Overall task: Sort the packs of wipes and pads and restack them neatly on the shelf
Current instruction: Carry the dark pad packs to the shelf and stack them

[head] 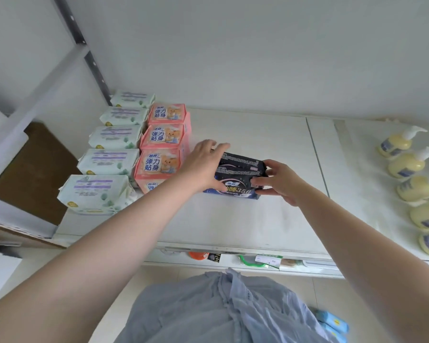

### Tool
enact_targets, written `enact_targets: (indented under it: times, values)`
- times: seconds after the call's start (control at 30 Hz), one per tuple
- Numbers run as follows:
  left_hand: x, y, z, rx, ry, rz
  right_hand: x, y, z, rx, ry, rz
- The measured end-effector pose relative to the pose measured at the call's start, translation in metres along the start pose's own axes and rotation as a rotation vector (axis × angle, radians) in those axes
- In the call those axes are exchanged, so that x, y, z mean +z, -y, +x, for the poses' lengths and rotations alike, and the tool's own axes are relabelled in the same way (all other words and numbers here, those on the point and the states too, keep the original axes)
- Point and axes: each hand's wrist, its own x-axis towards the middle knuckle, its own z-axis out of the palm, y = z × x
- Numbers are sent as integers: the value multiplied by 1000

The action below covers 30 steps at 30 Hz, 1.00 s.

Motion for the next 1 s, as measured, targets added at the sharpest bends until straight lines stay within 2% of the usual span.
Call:
enact_targets:
  times: [0.07, 0.2, 0.43, 0.5, 0.6, 0.67, 0.8, 1.0]
  values:
    - [10, 6, 14, 71, 70, 193, -1, -1, 4, -18, 6, -48]
    - [20, 15, 27, 163, -12, 348, 3, -4, 12, -46, -8, -175]
    - [-13, 51, 64, 109, -180, 243, 25, 39, 56, -232, -134, -157]
    - [-17, 65, 74, 97, -134, 205, 31, 46, 72, -254, -144, -167]
    - [-15, 81, 80, 48, 1, 289, 43, 45, 90, -199, -92, -241]
    - [-12, 86, 81, 31, 37, 319, 51, 41, 100, -197, -92, -280]
    - [-9, 92, 82, 16, -8, 333, 61, 43, 109, -187, -165, -305]
    - [-6, 98, 85, 27, -4, 272, 65, 41, 106, -147, -135, -354]
